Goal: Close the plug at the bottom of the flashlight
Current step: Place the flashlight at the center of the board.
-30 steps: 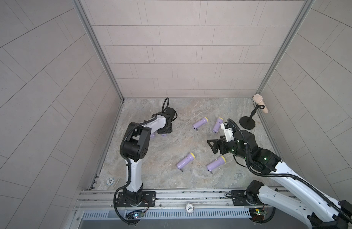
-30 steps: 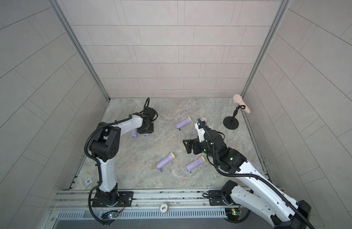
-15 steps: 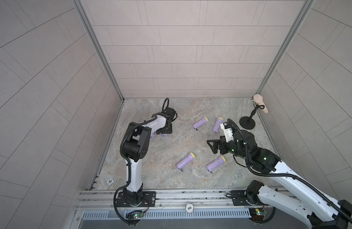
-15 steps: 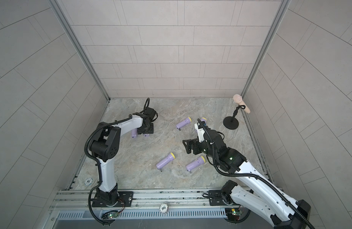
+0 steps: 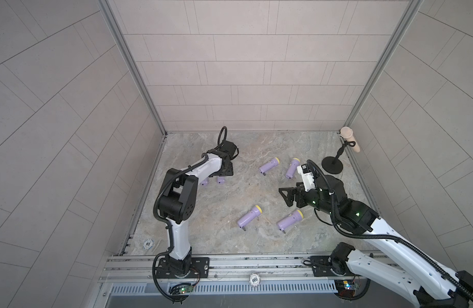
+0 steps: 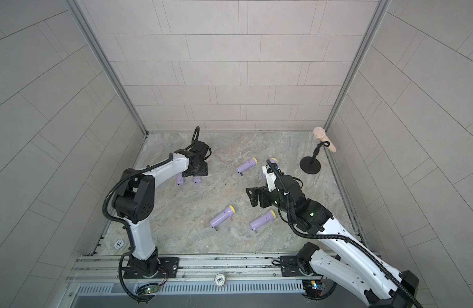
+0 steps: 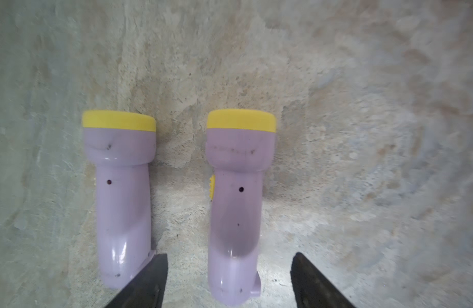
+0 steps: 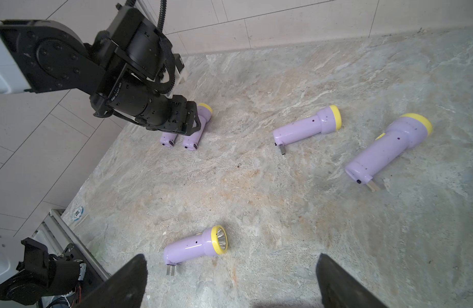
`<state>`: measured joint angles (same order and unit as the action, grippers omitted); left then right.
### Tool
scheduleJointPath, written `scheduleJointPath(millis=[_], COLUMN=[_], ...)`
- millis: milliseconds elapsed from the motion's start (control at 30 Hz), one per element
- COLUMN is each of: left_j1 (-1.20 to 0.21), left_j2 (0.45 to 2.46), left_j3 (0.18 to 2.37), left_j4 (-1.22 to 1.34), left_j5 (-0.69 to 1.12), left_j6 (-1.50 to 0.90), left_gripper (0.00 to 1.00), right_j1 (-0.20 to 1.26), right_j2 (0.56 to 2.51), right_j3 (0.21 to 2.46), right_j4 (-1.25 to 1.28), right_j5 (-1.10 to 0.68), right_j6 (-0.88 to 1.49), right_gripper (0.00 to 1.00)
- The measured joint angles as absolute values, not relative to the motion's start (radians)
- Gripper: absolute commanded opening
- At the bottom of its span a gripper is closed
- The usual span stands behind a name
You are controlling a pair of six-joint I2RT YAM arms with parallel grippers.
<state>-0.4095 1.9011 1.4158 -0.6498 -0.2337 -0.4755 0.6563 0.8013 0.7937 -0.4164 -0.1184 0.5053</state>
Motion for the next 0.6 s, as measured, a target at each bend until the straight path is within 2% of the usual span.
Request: scheduleJointPath(millis=[100,133,433,600], left_j1=[-0.444,-0.455,-0.599,-0.637], left_j2=[1.853,1.839,1.708,1.575], left_j3=[1.427,1.431,1.403,1.298], left_j4=[-0.652,-0.653,-0.653,-0.651], left_j5=[-0.250,-0.252,-0.284,-0.202], left_j6=[-0.462,-0.458,-0.410,-0.395], left_gripper=[0.92,0.99,1.00,1.00], right_j1=[0.656,0.657,0.656,0.656], right_j2=[0.798,0.797,0.750,0.707], right_j3=[0.794,0.794,0.799,0.806], right_j4=[-0.419,-0.421,-0.476,-0.501], right_j5=[-0.107,-0.103,-0.039,0.001], right_j6=[0.505,0.505,0.495,0.485], right_gripper=[1.00,1.00,1.00,1.00])
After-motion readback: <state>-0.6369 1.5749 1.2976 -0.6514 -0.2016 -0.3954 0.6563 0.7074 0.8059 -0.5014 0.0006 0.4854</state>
